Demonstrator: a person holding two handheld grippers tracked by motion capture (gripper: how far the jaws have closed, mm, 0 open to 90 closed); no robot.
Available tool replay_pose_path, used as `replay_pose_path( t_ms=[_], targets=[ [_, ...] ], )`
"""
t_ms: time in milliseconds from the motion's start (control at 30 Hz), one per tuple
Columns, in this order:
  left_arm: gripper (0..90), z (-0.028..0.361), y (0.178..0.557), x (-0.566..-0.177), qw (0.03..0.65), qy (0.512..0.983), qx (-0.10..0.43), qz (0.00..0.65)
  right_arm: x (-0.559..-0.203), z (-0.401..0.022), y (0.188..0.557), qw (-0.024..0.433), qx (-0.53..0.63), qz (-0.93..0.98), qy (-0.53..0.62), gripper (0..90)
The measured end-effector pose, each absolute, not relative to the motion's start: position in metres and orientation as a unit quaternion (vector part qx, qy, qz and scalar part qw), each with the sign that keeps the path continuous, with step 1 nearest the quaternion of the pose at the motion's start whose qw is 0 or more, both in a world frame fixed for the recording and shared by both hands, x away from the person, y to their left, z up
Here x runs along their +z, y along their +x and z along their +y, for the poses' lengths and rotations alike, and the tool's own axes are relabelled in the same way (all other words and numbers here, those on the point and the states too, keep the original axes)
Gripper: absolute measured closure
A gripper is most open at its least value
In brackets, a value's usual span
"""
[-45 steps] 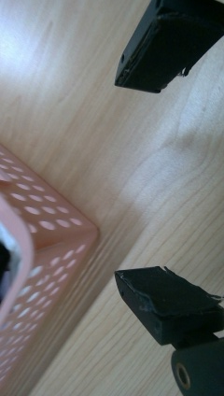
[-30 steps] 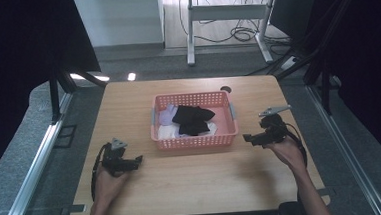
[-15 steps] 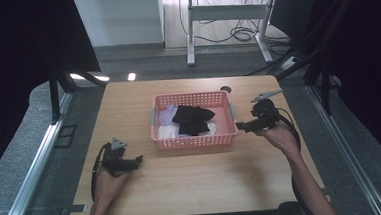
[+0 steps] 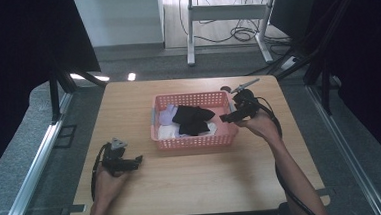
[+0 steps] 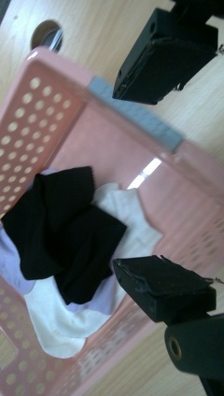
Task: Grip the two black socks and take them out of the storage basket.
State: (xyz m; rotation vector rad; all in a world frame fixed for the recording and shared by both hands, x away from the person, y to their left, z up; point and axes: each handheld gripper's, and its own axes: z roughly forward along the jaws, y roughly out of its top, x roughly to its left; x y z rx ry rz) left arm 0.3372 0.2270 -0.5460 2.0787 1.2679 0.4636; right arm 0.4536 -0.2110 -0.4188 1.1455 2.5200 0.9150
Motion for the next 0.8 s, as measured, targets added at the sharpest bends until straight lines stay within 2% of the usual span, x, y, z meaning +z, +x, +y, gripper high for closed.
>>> replay_pose_path(
  t_ms=[500,800],
  targets=[
    [12.7,0.228,0.337,-0.546,0.328,0.792,0.175,0.484,-0.439,-0.141,0.486,0.081,0.3,0.883,0.351,24.6],
    [12.7,0.228,0.337,-0.546,0.328,0.792,0.175,0.484,-0.456,-0.104,0.499,0.069,0.289,0.893,0.336,25.4]
  ],
)
